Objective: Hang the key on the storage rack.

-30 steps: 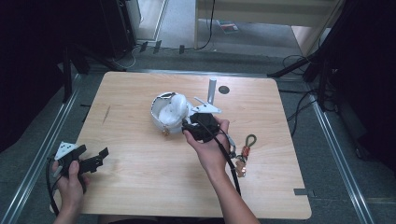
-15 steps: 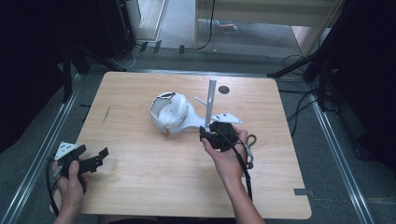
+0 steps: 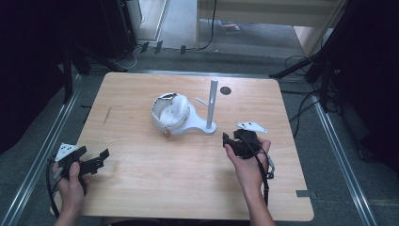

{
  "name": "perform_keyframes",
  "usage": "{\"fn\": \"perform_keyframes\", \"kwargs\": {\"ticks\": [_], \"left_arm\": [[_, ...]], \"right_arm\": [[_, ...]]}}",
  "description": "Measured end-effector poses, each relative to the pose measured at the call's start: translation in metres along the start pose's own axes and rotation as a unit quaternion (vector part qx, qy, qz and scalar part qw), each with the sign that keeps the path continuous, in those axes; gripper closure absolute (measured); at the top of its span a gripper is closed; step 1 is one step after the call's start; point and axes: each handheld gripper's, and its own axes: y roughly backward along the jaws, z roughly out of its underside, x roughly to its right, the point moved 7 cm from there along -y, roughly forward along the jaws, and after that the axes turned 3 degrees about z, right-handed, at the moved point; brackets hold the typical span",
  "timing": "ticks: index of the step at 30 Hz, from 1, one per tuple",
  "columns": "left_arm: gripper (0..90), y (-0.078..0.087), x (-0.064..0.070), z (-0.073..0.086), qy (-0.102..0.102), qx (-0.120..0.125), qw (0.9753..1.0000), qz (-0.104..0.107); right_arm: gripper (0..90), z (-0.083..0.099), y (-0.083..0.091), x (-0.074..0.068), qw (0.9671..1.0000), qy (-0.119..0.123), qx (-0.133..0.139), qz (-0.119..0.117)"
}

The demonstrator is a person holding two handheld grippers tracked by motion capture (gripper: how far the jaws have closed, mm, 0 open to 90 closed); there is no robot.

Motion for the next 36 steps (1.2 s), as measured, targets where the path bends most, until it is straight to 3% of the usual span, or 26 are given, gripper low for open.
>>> {"fn": "perform_keyframes", "kwargs": {"ticks": [6, 15, 25, 29, 36], "left_arm": [[4.7, 0.0, 0.0, 0.0, 0.0, 0.001, 1.0, 0.0], [4.7, 0.0, 0.0, 0.0, 0.0, 0.001, 1.0, -0.002], [4.7, 0.0, 0.0, 0.0, -0.001, -0.002, 1.0, -0.003], [4.8, 0.0, 0.0, 0.0, 0.0, -0.003, 1.0, -0.003], [4.7, -0.001, 0.0, 0.0, -0.002, -0.006, 1.0, -0.003]], "right_arm": [[47.1, 0.009, 0.0, 0.019, 0.9999, -0.008, -0.005, 0.014], [47.9, 0.025, -0.004, 0.045, 0.9987, -0.039, -0.02, 0.028], [48.8, 0.039, -0.016, 0.075, 0.9955, -0.073, -0.04, 0.047], [48.9, 0.045, -0.022, 0.083, 0.9933, -0.089, -0.052, 0.053], [48.1, 0.054, -0.034, 0.085, 0.9917, -0.09, -0.071, 0.058]]}}
